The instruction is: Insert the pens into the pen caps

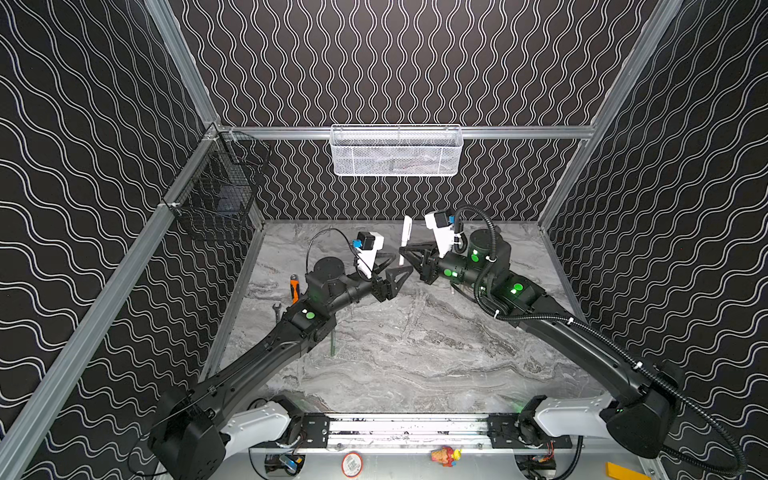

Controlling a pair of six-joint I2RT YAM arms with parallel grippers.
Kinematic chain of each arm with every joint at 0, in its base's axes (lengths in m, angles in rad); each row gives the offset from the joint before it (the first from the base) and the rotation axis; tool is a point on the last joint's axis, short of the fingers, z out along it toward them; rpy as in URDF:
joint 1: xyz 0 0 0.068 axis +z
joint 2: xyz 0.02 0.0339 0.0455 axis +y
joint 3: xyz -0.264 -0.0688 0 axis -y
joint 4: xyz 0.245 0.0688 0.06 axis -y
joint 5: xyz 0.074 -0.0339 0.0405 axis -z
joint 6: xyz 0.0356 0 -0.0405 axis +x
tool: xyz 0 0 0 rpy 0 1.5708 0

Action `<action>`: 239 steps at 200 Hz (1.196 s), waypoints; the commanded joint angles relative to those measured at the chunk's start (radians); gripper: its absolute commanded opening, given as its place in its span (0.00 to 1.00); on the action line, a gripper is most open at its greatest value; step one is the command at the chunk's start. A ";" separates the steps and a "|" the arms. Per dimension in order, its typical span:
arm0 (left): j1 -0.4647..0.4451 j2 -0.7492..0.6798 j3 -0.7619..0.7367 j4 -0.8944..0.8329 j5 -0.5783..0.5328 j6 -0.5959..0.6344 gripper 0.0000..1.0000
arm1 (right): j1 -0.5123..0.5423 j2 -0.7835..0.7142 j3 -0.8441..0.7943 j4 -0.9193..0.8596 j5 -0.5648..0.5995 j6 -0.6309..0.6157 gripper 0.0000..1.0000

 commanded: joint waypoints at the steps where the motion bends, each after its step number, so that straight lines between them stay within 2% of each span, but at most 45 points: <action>1: 0.001 -0.022 -0.010 0.009 -0.096 0.013 0.71 | -0.039 0.014 0.048 -0.043 0.096 0.001 0.07; 38: 0.001 -0.058 -0.011 -0.067 -0.306 0.014 0.73 | -0.192 0.119 0.101 -0.214 0.070 0.058 0.07; 70: 0.001 -0.057 0.011 -0.139 -0.408 0.001 0.73 | -0.324 0.272 0.109 -0.378 0.039 0.096 0.09; 103: 0.002 -0.041 0.022 -0.151 -0.404 -0.011 0.73 | -0.384 0.427 0.118 -0.439 0.061 0.088 0.09; 129: 0.001 -0.031 0.030 -0.164 -0.407 -0.013 0.73 | -0.410 0.549 0.172 -0.470 0.013 0.082 0.10; 160: 0.001 -0.026 0.034 -0.170 -0.408 -0.010 0.73 | -0.414 0.694 0.239 -0.534 0.008 0.079 0.11; 239: 0.001 -0.018 0.038 -0.173 -0.392 -0.013 0.73 | -0.423 0.809 0.278 -0.545 0.036 0.110 0.14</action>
